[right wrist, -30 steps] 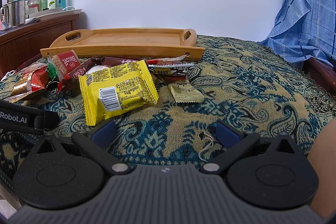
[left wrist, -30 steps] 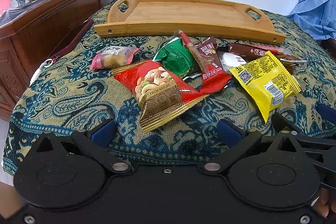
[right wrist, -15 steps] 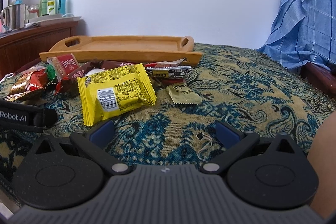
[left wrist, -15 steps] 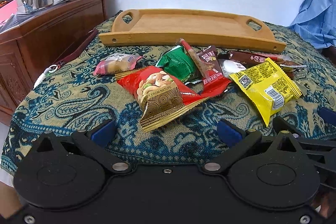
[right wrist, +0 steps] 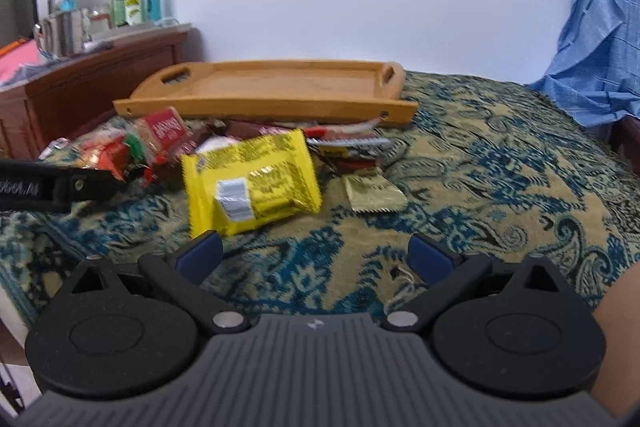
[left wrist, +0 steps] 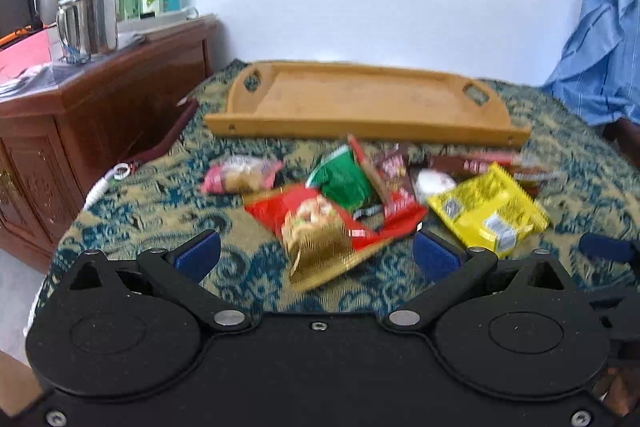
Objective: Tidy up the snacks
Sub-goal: 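Grasp the red-gold nut bag with left tool while right tool grasps yellow packet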
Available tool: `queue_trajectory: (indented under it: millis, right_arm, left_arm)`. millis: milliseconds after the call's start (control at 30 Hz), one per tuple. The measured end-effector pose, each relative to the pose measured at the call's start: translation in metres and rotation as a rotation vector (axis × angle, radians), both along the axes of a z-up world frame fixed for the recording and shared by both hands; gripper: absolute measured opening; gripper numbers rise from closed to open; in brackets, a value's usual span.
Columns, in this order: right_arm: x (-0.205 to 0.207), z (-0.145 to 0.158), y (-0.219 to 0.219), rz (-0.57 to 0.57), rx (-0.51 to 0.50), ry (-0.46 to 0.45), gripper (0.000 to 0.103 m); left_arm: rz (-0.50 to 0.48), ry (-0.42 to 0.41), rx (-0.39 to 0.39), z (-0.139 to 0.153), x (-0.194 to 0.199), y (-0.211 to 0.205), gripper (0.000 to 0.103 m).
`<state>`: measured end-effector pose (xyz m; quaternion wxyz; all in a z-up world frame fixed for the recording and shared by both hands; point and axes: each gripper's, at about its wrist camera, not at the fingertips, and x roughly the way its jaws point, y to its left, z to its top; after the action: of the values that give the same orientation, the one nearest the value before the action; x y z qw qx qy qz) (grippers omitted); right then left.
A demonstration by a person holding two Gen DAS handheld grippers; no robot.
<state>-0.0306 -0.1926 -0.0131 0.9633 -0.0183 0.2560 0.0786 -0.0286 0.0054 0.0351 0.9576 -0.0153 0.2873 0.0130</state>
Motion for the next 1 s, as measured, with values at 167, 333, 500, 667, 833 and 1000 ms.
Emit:
queue_trajectory:
  millis: [167,333,500,667,833,1000]
  right_arm:
    - [0.000,0.008,0.011,0.083,-0.036,-0.058,0.103]
    - [0.012,0.013,0.022,0.129,-0.070,-0.076,0.101]
    - [0.023,0.013,0.030,0.143,-0.085,-0.082,0.097]
    - [0.028,0.009,0.038,0.158,-0.103,-0.091,0.089]
    - [0.026,0.009,0.039,0.141,-0.093,-0.098,0.069]
    - [0.021,0.012,0.039,0.136,-0.092,-0.104,0.057]
  left_arm:
    - [-0.010,-0.008,-0.040,0.005,0.011,0.003,0.094]
    - [-0.001,0.010,-0.052,0.002,0.025,0.004,0.087]
    - [0.023,0.027,-0.038,-0.006,0.031,0.004,0.083]
    - [0.033,0.067,-0.042,-0.014,0.037,0.005,0.060]
    - [0.027,0.042,-0.007,-0.013,0.030,0.001,0.054]
    - [0.013,-0.001,0.029,-0.005,0.019,-0.004,0.048]
